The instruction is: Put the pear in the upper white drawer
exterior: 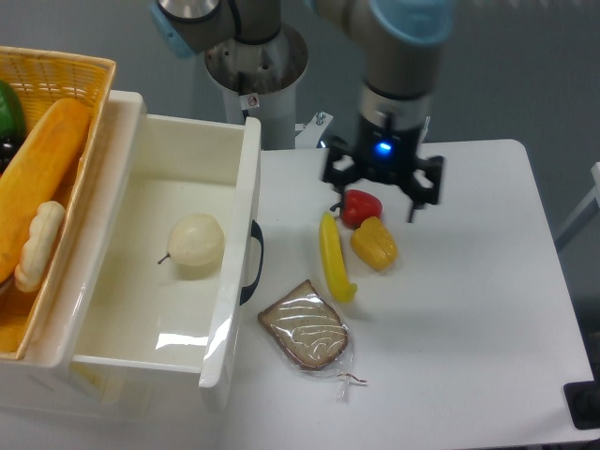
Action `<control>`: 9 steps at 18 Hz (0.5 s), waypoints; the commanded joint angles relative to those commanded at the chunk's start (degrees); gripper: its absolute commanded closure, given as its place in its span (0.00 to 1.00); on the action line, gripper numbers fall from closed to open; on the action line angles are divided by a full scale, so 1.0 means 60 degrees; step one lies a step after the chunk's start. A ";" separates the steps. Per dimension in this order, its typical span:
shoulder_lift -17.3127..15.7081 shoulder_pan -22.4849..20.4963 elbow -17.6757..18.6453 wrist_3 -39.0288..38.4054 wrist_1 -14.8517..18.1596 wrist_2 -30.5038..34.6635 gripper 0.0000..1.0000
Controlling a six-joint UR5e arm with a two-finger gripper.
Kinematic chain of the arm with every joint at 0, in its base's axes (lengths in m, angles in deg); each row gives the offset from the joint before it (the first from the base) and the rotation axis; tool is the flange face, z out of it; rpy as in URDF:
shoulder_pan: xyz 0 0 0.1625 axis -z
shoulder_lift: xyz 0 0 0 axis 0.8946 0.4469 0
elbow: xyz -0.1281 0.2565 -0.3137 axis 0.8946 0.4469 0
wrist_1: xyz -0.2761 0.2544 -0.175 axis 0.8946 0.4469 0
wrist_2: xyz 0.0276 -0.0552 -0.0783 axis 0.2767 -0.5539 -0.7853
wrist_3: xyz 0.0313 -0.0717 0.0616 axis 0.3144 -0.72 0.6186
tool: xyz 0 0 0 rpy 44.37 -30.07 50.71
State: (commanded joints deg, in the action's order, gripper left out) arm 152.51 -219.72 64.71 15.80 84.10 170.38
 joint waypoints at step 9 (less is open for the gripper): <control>0.1788 -0.0894 -0.0674 0.3049 -0.0278 0.0616 0.00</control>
